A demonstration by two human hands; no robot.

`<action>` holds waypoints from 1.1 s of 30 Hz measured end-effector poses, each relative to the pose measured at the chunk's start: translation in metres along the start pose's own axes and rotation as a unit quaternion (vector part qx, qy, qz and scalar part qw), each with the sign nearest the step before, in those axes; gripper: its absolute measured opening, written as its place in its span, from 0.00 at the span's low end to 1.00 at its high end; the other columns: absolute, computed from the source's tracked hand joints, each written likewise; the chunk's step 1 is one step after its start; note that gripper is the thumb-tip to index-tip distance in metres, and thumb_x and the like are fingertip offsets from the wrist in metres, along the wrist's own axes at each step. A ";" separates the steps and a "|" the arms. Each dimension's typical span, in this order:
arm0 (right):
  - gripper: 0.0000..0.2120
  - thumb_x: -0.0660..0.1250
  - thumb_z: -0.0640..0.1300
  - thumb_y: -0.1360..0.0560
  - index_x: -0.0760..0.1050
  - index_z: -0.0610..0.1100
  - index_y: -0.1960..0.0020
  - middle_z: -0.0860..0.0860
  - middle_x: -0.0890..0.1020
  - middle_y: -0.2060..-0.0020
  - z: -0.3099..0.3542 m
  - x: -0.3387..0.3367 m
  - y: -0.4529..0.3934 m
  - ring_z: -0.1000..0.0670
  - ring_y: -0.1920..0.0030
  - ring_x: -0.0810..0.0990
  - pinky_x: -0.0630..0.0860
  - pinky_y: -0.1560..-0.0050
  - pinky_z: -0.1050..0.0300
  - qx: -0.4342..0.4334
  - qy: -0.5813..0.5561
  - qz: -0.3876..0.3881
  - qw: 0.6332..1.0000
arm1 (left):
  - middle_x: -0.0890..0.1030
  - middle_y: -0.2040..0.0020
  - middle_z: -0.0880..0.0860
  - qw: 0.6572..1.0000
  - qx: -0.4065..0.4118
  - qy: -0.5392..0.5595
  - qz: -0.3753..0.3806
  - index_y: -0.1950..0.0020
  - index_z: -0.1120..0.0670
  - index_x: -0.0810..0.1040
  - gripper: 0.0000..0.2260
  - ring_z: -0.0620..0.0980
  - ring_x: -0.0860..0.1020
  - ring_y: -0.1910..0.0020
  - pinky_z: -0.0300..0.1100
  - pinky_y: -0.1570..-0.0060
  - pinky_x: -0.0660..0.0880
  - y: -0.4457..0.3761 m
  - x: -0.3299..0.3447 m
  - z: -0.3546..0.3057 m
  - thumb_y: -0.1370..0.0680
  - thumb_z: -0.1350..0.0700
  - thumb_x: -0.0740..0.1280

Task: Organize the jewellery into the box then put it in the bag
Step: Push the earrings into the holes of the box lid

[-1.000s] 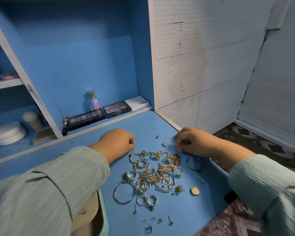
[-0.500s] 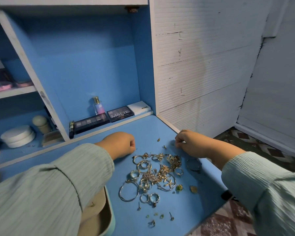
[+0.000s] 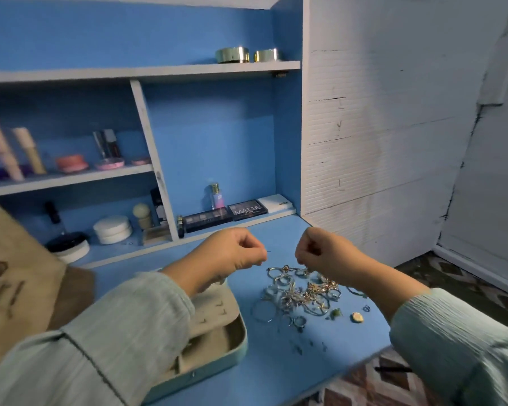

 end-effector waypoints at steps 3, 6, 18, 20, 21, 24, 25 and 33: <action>0.08 0.64 0.37 0.24 0.76 0.50 0.56 0.53 0.78 0.66 0.025 0.015 0.012 0.57 0.67 0.75 0.74 0.62 0.64 -0.009 -0.071 0.020 0.997 | 0.83 0.63 0.49 0.996 0.007 0.090 -0.014 0.60 0.54 0.77 0.04 0.45 0.80 0.59 0.39 0.54 0.76 0.031 -0.007 0.002 0.27 0.59 0.71; 0.11 0.65 0.38 0.24 0.79 0.53 0.60 0.51 0.80 0.67 0.045 0.031 0.023 0.57 0.67 0.76 0.75 0.59 0.63 -0.009 -0.087 0.036 0.996 | 0.83 0.64 0.49 0.989 0.019 0.138 -0.038 0.59 0.54 0.77 0.05 0.42 0.79 0.63 0.37 0.56 0.74 0.059 -0.016 0.006 0.28 0.60 0.72; 0.12 0.67 0.35 0.26 0.80 0.50 0.63 0.50 0.81 0.69 0.077 0.085 0.055 0.52 0.66 0.79 0.75 0.58 0.58 0.016 -0.158 0.049 0.986 | 0.82 0.65 0.43 0.972 0.065 0.194 -0.120 0.62 0.48 0.83 0.07 0.40 0.78 0.62 0.36 0.54 0.74 0.143 -0.028 0.033 0.28 0.61 0.71; 0.11 0.66 0.34 0.26 0.80 0.47 0.61 0.47 0.81 0.67 0.076 0.090 0.059 0.53 0.67 0.79 0.78 0.58 0.61 0.021 -0.159 0.047 0.986 | 0.83 0.64 0.43 0.969 0.057 0.207 -0.124 0.64 0.44 0.84 0.06 0.40 0.78 0.61 0.37 0.53 0.74 0.150 -0.025 0.040 0.32 0.55 0.72; 0.10 0.65 0.34 0.26 0.79 0.45 0.60 0.47 0.80 0.67 0.075 0.093 0.061 0.54 0.68 0.78 0.79 0.59 0.62 0.022 -0.163 0.049 0.985 | 0.83 0.64 0.43 0.967 0.053 0.213 -0.130 0.64 0.42 0.84 0.05 0.40 0.79 0.60 0.38 0.52 0.74 0.153 -0.024 0.044 0.35 0.52 0.72; 0.08 0.63 0.33 0.24 0.79 0.42 0.57 0.47 0.79 0.69 0.072 0.101 0.068 0.53 0.70 0.77 0.80 0.63 0.65 0.028 -0.172 0.056 0.983 | 0.83 0.63 0.44 0.956 0.034 0.256 -0.142 0.63 0.43 0.84 0.07 0.45 0.79 0.57 0.41 0.47 0.75 0.157 -0.020 0.056 0.39 0.50 0.72; 0.07 0.63 0.34 0.24 0.79 0.42 0.56 0.47 0.79 0.69 0.071 0.103 0.069 0.53 0.69 0.78 0.80 0.63 0.64 0.030 -0.174 0.057 0.983 | 0.83 0.64 0.45 0.948 0.025 0.285 -0.139 0.63 0.46 0.85 0.07 0.45 0.79 0.57 0.41 0.47 0.76 0.158 -0.018 0.060 0.39 0.52 0.72; 0.08 0.65 0.38 0.24 0.79 0.49 0.57 0.52 0.82 0.65 0.067 0.113 0.070 0.56 0.65 0.78 0.75 0.57 0.63 0.022 -0.166 0.035 0.985 | 0.81 0.68 0.49 0.851 -0.046 0.510 -0.115 0.58 0.56 0.80 0.07 0.43 0.81 0.67 0.37 0.55 0.79 0.162 -0.004 0.070 0.35 0.61 0.68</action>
Point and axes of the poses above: each hand's wrist, its own y-axis away from the middle knuckle, its own x-axis out of the palm, z = x × y, the point moved 8 cm from there along -y, towards the middle knuckle
